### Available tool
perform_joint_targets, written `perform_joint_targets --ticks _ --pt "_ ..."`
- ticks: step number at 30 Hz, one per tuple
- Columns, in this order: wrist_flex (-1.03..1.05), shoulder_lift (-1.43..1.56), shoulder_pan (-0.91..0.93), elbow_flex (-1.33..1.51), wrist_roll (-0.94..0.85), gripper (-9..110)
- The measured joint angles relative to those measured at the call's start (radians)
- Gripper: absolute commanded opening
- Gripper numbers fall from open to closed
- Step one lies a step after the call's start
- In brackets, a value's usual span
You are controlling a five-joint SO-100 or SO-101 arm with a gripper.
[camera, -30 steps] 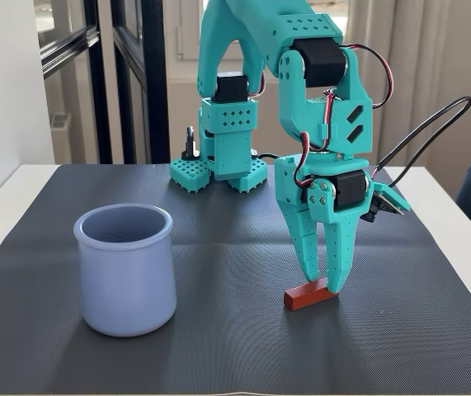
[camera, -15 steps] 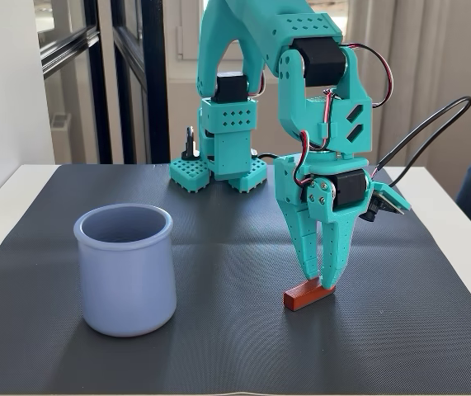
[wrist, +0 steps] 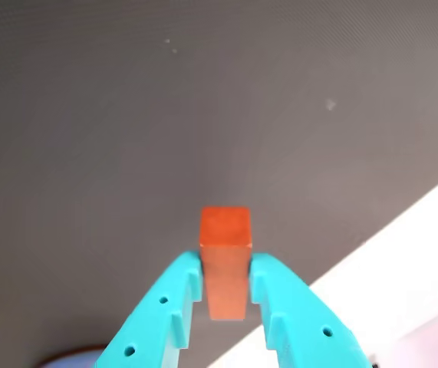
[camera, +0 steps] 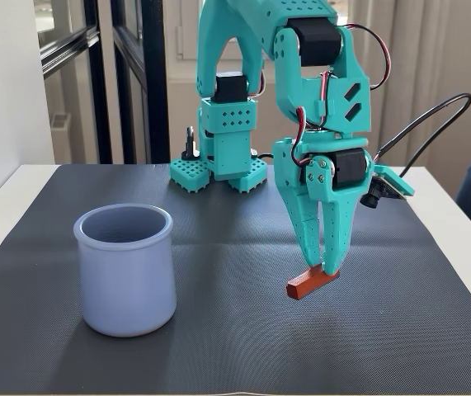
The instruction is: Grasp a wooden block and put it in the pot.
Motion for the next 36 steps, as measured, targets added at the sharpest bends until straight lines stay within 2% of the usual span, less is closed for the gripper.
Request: perform_joint_targets --ticks 13,36 --pt "0.04 0.195 0.081 0.0 0.0 6" --pt "0.04 0.325 0.443 0.0 0.0 6"
